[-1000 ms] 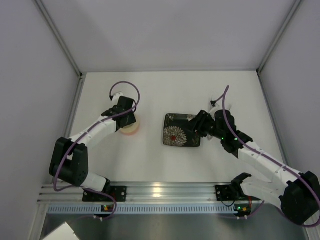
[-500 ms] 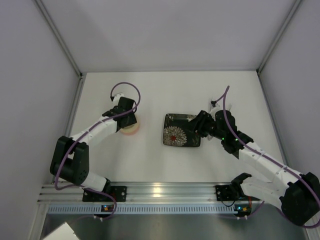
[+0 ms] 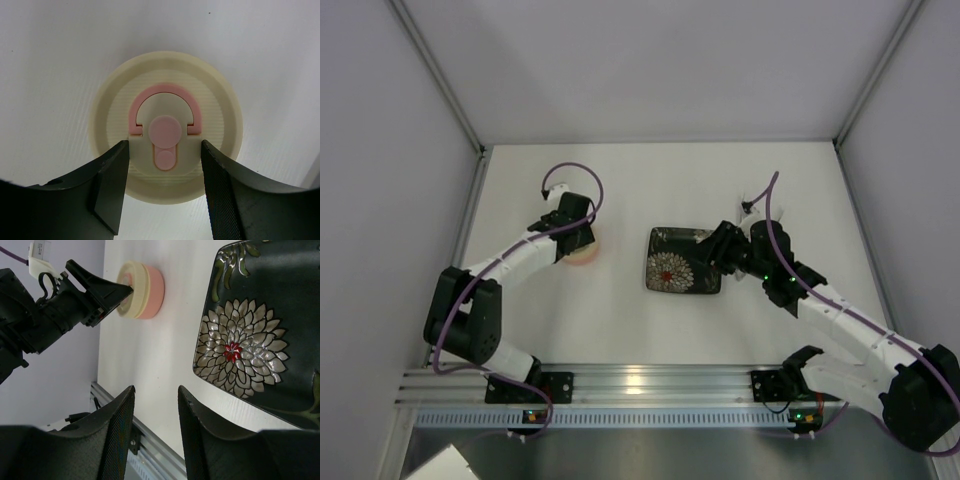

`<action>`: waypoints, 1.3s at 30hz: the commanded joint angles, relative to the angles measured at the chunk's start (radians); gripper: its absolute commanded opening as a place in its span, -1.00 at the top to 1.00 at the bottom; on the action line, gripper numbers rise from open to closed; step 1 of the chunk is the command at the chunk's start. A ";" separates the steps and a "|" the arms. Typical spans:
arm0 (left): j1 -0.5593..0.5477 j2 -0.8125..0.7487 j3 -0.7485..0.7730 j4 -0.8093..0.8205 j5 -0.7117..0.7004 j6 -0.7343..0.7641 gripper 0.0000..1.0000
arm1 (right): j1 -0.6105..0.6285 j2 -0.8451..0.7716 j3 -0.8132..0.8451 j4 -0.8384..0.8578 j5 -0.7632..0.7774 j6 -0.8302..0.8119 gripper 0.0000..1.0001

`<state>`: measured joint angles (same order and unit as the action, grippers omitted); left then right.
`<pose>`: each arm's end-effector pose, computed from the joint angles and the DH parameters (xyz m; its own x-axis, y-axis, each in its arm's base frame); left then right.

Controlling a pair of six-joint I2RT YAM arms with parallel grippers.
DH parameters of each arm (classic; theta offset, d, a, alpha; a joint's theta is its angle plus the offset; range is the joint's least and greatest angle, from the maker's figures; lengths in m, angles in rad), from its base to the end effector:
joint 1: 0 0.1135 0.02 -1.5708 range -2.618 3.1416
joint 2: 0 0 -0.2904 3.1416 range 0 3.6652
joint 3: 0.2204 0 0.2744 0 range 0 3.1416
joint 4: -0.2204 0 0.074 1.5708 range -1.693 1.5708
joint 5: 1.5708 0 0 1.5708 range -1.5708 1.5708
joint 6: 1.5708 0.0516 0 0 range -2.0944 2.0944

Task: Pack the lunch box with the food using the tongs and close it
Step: Close the box lid on the packing box.

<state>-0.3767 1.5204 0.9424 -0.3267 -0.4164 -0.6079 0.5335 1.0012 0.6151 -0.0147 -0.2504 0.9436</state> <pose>0.3213 -0.1047 0.2122 -0.6595 -0.3008 -0.6889 -0.3322 0.9387 -0.0919 0.2072 0.1372 0.2644 -0.7551 0.4650 -0.4621 -0.1324 0.5821 0.8023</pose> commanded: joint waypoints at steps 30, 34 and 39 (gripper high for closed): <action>-0.028 0.168 0.068 -0.198 -0.125 0.017 0.45 | -0.013 0.004 -0.006 0.048 -0.029 -0.020 0.21; -0.036 0.178 0.070 -0.203 -0.139 0.011 0.41 | -0.013 0.005 -0.011 0.052 -0.029 -0.020 0.21; -0.036 0.185 0.062 -0.198 -0.130 0.007 0.35 | -0.013 0.004 -0.014 0.053 -0.032 -0.025 0.21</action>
<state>-0.4164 1.6302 1.0508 -0.3561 -0.5285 -0.6342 0.5335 1.0042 0.6064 -0.0048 -0.2749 0.9417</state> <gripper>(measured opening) 0.608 0.395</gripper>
